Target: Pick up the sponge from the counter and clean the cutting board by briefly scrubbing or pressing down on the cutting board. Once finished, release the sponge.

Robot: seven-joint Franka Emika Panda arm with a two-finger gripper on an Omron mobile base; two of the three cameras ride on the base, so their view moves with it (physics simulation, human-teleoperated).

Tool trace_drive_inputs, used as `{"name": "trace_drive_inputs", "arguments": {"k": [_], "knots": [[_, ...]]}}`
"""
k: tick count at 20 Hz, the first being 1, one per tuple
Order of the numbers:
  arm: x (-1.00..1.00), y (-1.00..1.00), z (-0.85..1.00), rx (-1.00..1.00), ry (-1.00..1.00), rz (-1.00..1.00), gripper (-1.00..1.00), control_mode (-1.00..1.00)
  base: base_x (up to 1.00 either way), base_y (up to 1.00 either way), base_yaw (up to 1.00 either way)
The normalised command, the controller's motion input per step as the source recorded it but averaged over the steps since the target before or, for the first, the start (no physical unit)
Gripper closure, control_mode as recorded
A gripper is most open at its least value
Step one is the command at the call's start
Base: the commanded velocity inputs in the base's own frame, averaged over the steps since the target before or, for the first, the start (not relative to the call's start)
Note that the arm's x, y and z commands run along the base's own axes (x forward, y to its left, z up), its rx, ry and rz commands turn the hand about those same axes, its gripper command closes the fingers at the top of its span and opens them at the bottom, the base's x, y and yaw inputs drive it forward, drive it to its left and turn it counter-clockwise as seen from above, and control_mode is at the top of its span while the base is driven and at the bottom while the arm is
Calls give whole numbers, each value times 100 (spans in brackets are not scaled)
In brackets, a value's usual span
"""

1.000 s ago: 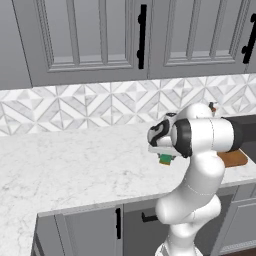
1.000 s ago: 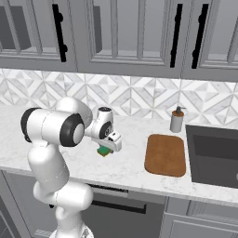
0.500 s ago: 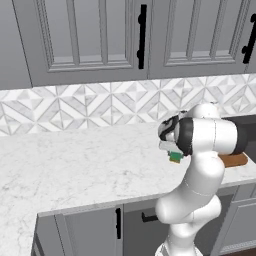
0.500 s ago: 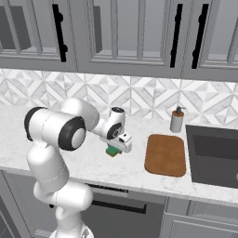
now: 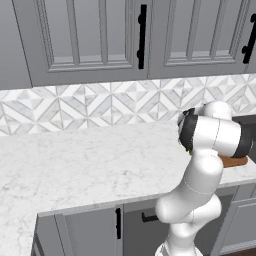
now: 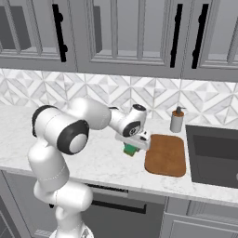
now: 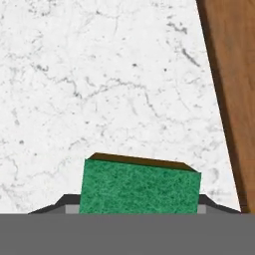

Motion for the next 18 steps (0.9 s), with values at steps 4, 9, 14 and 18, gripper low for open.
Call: {"name": "trace_drive_inputs", "arguments": {"k": [4, 9, 14, 18], "knots": [[-9, -53, 0, 0, -1, 20, 100, -100, 0, 0, 0], [-37, -31, 0, -1, -7, 13, 100, -100, 0, 0, 0], [-37, -3, -1, -5, -6, 10, 100, -100, 0, 0, 0], [-13, 0, -18, -8, -1, 2, 100, -100, 0, 0, 0]]}}
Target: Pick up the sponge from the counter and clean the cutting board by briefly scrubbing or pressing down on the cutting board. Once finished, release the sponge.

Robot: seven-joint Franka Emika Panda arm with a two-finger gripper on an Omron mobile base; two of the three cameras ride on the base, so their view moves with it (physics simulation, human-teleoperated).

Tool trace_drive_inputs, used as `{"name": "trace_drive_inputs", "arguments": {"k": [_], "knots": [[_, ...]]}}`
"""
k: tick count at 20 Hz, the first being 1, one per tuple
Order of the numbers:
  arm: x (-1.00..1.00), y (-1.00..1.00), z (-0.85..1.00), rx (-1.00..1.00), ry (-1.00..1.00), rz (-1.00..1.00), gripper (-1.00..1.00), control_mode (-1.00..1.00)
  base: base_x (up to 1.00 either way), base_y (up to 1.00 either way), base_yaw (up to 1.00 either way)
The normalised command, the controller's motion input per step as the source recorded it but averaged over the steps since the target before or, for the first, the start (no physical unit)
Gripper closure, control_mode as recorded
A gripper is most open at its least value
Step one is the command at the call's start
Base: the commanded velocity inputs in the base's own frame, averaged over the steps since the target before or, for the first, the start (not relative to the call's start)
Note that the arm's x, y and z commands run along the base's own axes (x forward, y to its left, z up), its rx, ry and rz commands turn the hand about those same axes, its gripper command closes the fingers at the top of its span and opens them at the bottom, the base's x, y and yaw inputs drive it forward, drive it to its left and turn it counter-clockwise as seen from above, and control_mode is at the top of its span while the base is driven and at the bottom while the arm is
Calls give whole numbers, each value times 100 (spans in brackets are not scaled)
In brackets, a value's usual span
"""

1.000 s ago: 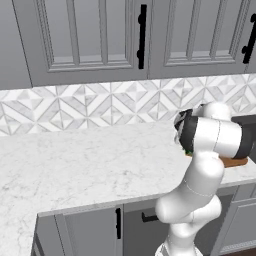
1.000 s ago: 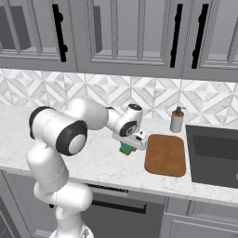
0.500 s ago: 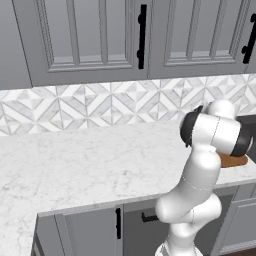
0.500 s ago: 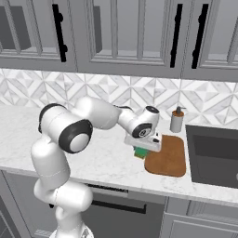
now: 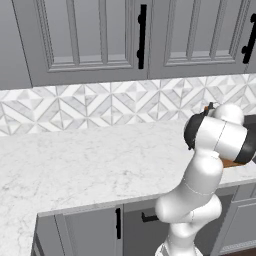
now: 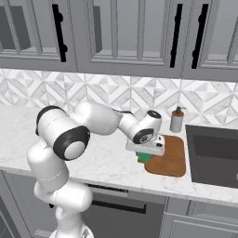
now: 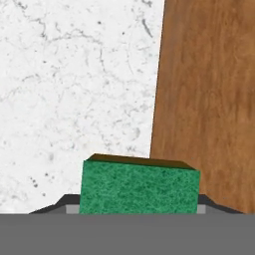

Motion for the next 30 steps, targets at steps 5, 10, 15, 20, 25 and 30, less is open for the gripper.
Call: {"name": "trace_drive_inputs", "arguments": {"k": [5, 10, 15, 20, 25, 30], "knots": [[0, -1, -29, -10, -2, 0, 100, -100, 0, 0, 0], [0, -15, -21, -5, -6, 0, 100, -100, 0, 0, 0], [0, -34, -1, 0, -8, 0, 100, -100, 0, 0, 0], [0, -41, 0, 0, -7, 0, 100, -100, 0, 0, 0], [0, -33, 0, 0, -3, 1, 100, -100, 0, 0, 0], [7, -12, 0, 0, 0, 4, 100, -100, 0, 0, 0]]}}
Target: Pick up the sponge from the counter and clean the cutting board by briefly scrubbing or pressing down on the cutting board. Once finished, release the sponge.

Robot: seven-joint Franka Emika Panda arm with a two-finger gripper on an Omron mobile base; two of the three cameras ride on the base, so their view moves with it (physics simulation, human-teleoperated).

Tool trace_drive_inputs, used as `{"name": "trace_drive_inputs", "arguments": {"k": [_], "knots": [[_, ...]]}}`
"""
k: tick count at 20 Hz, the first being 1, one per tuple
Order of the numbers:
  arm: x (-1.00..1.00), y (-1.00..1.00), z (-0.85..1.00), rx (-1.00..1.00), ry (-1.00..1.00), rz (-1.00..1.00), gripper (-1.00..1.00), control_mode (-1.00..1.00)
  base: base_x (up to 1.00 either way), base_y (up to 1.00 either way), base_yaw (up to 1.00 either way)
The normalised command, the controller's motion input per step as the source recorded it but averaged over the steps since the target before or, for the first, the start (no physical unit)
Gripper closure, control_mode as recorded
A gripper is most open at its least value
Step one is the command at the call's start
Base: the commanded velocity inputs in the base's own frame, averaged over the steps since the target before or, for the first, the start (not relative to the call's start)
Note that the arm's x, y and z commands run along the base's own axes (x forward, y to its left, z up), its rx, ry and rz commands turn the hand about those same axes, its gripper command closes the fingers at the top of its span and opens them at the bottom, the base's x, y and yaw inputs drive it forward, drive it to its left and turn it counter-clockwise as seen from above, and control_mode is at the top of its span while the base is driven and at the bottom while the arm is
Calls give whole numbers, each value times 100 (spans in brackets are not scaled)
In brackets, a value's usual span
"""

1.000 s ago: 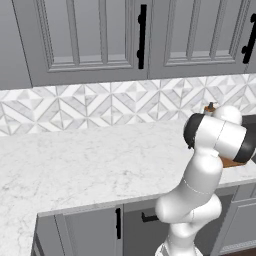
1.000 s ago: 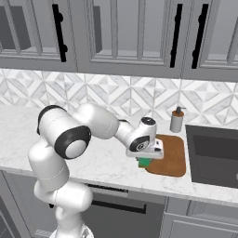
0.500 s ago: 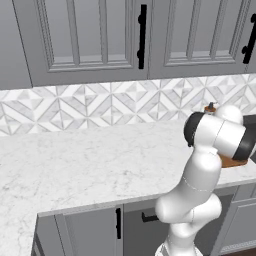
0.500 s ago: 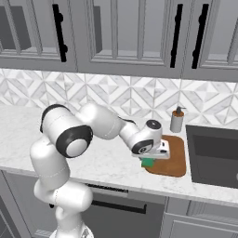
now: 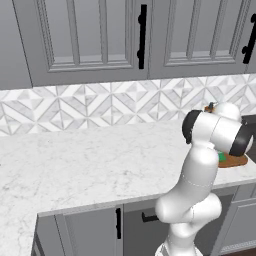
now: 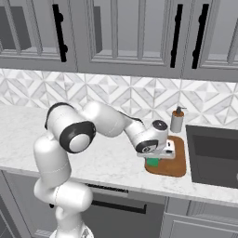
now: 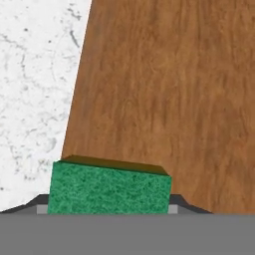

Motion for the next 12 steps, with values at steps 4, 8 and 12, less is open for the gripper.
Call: {"name": "trace_drive_inputs", "arguments": {"k": [4, 8, 12], "knots": [[51, 2, 0, 0, 0, 7, 100, -100, 0, 0, 0], [60, 14, 0, 0, 0, 4, 100, -100, 0, 0, 0], [51, 6, 0, 0, 0, 4, 100, -100, 0, 0, 0]]}}
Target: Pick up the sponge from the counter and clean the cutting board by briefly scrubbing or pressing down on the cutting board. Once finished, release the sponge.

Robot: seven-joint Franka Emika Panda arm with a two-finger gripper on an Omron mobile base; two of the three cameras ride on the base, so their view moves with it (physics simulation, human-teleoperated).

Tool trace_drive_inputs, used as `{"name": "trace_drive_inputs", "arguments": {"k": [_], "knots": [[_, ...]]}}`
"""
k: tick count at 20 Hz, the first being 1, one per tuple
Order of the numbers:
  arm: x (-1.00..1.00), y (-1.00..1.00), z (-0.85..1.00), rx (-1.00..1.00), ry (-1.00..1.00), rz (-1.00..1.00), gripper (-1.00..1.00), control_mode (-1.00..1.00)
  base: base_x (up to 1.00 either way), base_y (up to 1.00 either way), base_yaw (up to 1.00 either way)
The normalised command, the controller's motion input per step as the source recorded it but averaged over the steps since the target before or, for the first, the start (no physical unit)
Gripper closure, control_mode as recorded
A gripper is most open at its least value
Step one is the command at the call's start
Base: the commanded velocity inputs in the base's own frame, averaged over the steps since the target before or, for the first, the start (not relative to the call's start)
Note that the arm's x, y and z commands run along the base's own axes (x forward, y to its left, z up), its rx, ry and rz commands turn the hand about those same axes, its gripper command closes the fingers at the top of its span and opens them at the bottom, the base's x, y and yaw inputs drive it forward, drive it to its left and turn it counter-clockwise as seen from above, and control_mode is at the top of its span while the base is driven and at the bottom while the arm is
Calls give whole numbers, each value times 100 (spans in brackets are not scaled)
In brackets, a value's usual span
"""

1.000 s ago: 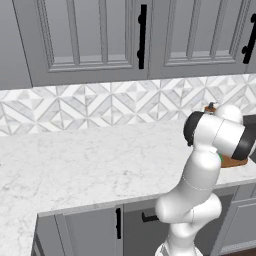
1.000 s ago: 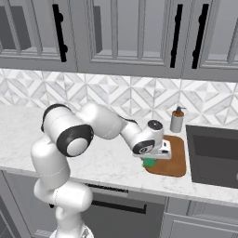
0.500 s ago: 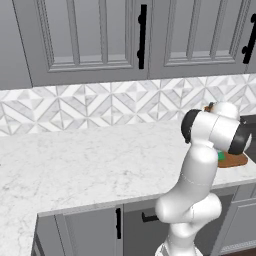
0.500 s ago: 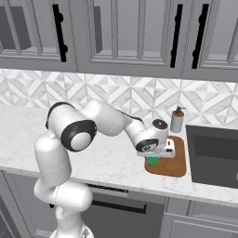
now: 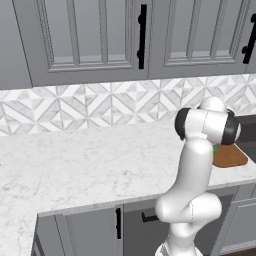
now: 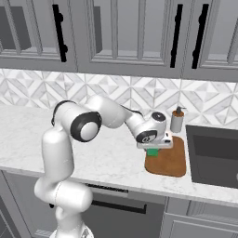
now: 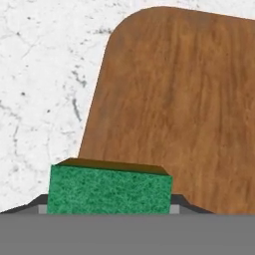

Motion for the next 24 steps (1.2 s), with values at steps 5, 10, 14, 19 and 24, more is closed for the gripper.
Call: {"name": "trace_drive_inputs", "arguments": {"k": [5, 10, 14, 19, 24], "knots": [[48, 0, 0, 0, 0, 2, 100, -100, 0, 0, 0], [38, -5, 0, 0, 0, 1, 100, -100, 0, 0, 0], [24, -30, 0, 0, 0, 1, 100, -100, 0, 0, 0], [2, -51, 0, 0, 0, 0, 100, -100, 0, 0, 0], [-28, -24, -1, 1, -1, 2, 100, -100, 0, 0, 0]]}}
